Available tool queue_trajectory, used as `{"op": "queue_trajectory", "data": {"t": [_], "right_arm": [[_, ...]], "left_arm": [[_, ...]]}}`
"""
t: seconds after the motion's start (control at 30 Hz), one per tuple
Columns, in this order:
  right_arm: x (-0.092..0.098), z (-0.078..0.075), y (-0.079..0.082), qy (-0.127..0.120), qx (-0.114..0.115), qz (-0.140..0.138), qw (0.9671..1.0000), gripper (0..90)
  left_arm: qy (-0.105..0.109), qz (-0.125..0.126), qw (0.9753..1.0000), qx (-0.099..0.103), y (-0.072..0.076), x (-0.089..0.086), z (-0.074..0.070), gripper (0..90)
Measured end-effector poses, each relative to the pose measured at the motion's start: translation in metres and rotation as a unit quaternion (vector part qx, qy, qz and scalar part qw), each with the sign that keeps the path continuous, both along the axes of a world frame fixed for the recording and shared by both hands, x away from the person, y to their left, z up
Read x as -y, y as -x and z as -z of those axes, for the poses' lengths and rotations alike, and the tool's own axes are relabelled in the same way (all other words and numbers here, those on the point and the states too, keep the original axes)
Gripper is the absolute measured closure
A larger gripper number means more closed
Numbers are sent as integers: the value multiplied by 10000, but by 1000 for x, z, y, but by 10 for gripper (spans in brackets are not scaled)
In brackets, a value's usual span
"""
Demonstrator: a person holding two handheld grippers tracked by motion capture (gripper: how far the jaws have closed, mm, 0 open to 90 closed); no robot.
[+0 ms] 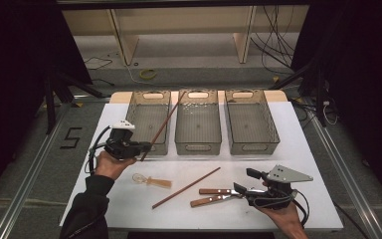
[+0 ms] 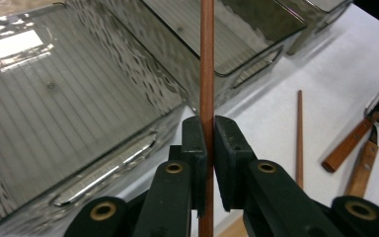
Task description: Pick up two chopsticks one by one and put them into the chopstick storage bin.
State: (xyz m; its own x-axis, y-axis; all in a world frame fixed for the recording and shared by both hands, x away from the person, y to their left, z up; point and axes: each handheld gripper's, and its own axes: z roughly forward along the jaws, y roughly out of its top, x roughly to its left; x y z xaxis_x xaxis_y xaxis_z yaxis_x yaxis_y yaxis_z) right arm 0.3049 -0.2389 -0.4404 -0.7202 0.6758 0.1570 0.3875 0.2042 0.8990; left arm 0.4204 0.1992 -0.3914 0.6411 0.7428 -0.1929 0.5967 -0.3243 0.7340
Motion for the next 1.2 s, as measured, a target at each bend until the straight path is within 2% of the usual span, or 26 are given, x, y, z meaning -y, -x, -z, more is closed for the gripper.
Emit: {"op": "queue_trajectory", "data": {"t": [0.17,0.43,0.7,0.87,1.13,1.2], "right_arm": [[0,0,0,-4,-7,8,10000,298],[1,0,0,-19,-10,3,10000,298],[1,0,0,-16,-15,2,10000,298],[1,0,-1,-20,-16,0,10000,298],[1,0,-1,-22,-24,-2,10000,298],[1,0,-1,-20,-26,-7,10000,298]], "left_arm": [[8,-117,9999,19,-9,-1,-3,837],[82,-364,9993,-23,-25,-12,-3,837],[-44,-614,9981,-64,-42,-26,-6,837],[-173,-679,9975,-51,-50,-31,-9,836],[-328,-863,9957,-91,-62,-41,-5,836],[-311,-919,9952,-110,-64,-43,-3,836]]}}
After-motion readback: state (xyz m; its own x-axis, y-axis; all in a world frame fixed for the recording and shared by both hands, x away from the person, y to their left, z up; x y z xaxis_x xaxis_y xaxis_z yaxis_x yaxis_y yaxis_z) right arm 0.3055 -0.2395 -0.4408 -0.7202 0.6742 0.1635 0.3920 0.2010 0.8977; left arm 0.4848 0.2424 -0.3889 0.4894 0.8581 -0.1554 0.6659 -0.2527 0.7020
